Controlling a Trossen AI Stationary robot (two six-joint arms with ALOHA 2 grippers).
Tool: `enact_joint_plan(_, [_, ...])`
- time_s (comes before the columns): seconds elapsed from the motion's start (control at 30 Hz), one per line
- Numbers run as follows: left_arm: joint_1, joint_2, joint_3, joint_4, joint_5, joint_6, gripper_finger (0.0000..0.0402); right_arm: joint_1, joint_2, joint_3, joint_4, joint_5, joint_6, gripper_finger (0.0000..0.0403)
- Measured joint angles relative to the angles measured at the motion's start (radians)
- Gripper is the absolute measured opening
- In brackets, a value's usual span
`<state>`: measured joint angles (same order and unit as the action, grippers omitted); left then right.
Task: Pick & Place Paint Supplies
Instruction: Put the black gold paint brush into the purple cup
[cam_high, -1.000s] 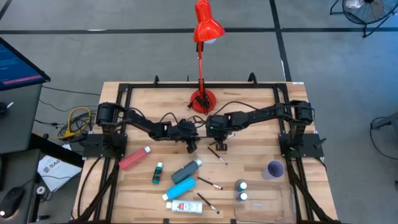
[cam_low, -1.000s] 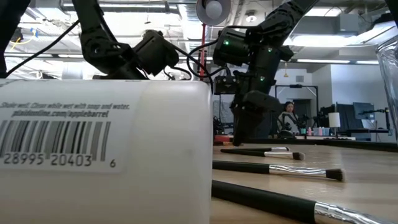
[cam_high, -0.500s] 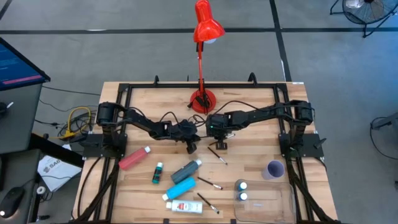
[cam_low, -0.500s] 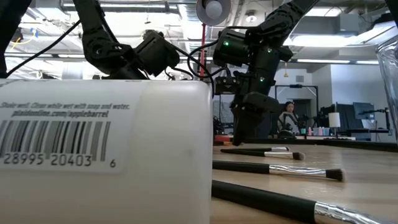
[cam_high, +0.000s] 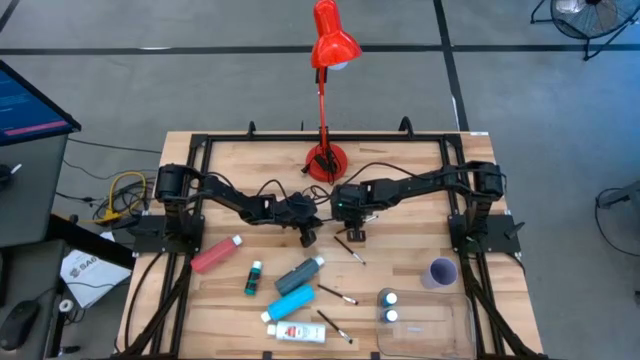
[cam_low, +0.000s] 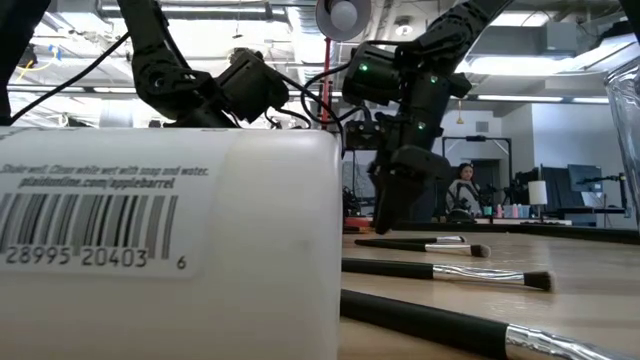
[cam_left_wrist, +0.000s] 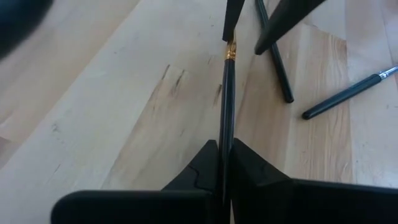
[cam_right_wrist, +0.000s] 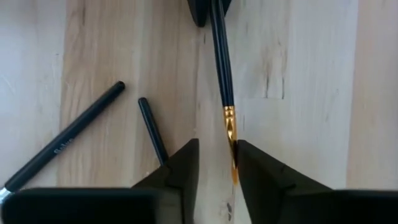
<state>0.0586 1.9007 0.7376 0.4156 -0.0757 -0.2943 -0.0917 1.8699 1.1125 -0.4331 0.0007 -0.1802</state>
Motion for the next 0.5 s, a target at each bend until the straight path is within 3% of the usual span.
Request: enact_joint_plan(0.5, [0.0,0.002,-0.002,0.031,0.016,0.021,0.0,0.0,-0.001,0.001,0.034,0.004,-0.013,0.0174])
